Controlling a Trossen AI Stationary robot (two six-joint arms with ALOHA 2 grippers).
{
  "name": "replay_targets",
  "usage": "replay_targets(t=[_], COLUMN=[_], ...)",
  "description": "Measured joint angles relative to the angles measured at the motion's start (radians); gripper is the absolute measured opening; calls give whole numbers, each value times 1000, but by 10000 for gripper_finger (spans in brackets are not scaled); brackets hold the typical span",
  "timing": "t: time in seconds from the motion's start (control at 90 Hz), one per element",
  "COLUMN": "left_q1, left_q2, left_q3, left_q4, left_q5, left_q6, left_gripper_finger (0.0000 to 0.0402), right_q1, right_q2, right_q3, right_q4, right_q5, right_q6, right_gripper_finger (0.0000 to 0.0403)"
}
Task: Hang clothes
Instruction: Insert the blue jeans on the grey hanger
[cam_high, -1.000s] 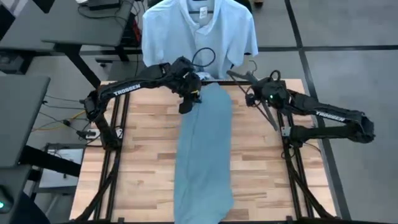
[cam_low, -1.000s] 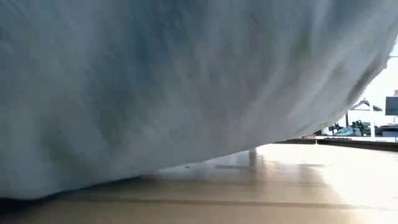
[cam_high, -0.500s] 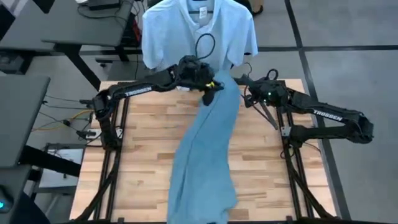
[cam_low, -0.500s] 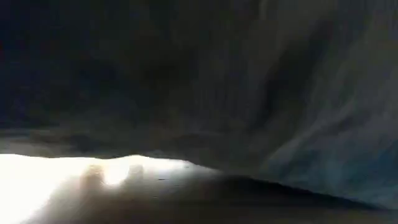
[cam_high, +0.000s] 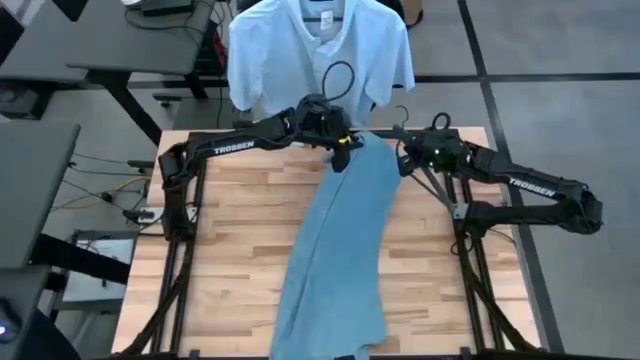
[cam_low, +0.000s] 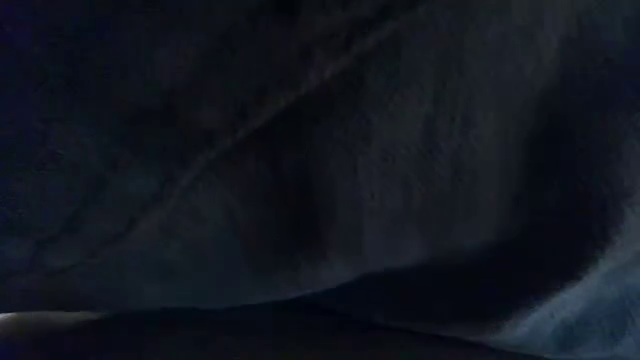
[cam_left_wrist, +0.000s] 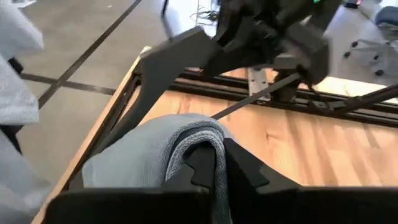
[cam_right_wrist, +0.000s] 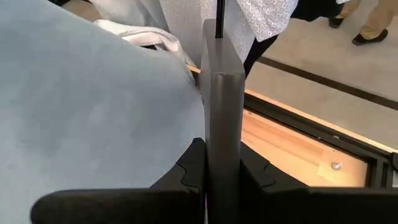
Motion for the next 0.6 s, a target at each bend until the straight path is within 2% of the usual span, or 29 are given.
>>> replay_targets(t=[0.156,0.267,0.456,0.6], left_q1=[0,0,-3,-5], left_q2=[-1,-1,-1,-1], left_q3=[49,97,189,251], left_q4=[1,28,34,36], left_q5=[46,64,70,94], left_q6=[10,20,28,63], left_gripper_finger=[1,1,0,0], right_q1=[-80,-120,-125,-125], right_q2=[-4,-2,-6,-10], right_q3=[0,0,1,1], right_q4=[48,150,229,318], right_q5=[-31,-132,-183,-260], right_q6=[-25,-37,4,57], right_gripper_finger=[28,28,28,28])
